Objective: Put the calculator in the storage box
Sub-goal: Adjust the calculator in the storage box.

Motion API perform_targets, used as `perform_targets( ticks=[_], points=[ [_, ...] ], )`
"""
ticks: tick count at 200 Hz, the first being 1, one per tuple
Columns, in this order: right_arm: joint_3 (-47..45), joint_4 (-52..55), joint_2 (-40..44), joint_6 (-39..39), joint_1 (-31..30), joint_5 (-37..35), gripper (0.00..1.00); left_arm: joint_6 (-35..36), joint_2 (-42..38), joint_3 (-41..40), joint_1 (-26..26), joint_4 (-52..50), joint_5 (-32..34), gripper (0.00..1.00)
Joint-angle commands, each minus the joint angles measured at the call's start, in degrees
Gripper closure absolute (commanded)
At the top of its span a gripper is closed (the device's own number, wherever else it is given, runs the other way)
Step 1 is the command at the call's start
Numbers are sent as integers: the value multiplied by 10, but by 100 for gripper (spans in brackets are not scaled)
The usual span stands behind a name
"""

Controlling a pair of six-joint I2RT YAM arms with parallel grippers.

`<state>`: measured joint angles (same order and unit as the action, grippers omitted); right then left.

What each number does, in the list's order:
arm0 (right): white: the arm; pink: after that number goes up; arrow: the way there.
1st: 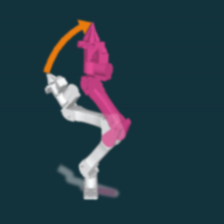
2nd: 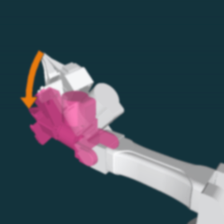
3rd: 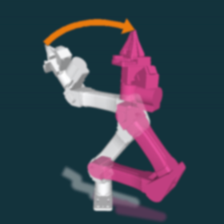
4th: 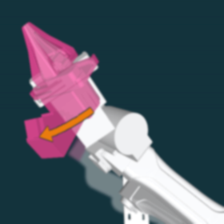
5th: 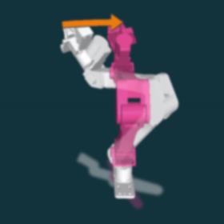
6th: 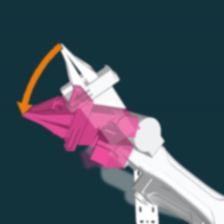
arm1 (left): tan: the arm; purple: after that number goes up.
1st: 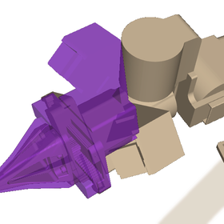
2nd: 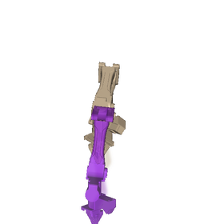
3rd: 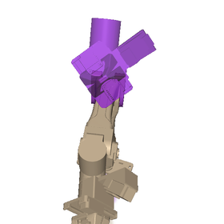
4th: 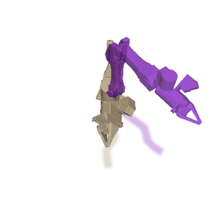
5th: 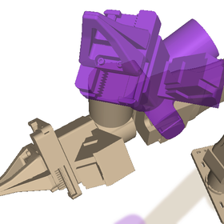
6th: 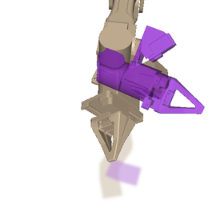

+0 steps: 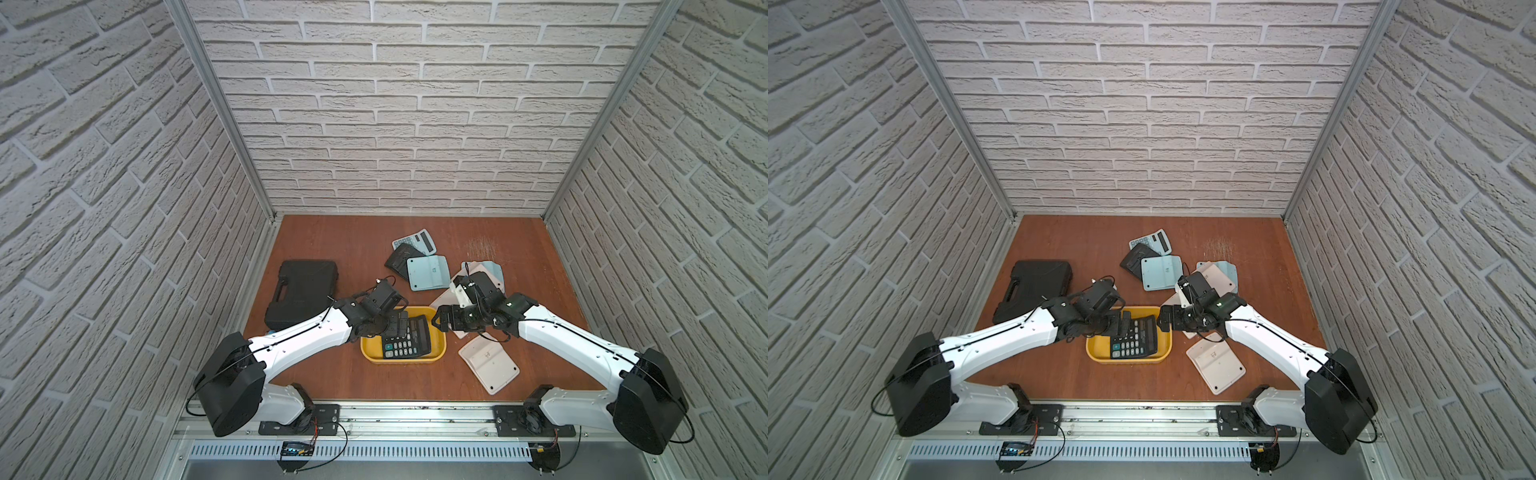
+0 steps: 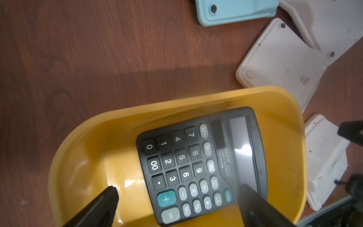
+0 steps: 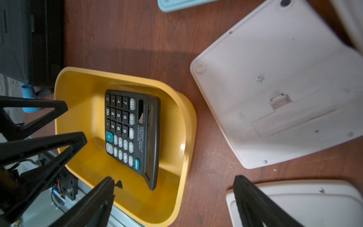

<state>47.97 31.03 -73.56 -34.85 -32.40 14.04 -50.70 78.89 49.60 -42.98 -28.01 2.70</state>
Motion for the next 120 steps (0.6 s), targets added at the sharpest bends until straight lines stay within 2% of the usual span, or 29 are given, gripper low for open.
perform_targets(
  ticks=[1, 61, 120],
  points=[
    [-14, -74, -16, 5, 4, 74, 3, -21, 20, -13, -2, 51, 1, 2],
    [-45, -156, -48, -26, 3, 127, 6, -35, 55, -38, -3, 54, 22, 1],
    [-65, -223, -68, -67, 3, 164, 9, -56, 94, -63, -2, 149, -38, 2]
  ],
)
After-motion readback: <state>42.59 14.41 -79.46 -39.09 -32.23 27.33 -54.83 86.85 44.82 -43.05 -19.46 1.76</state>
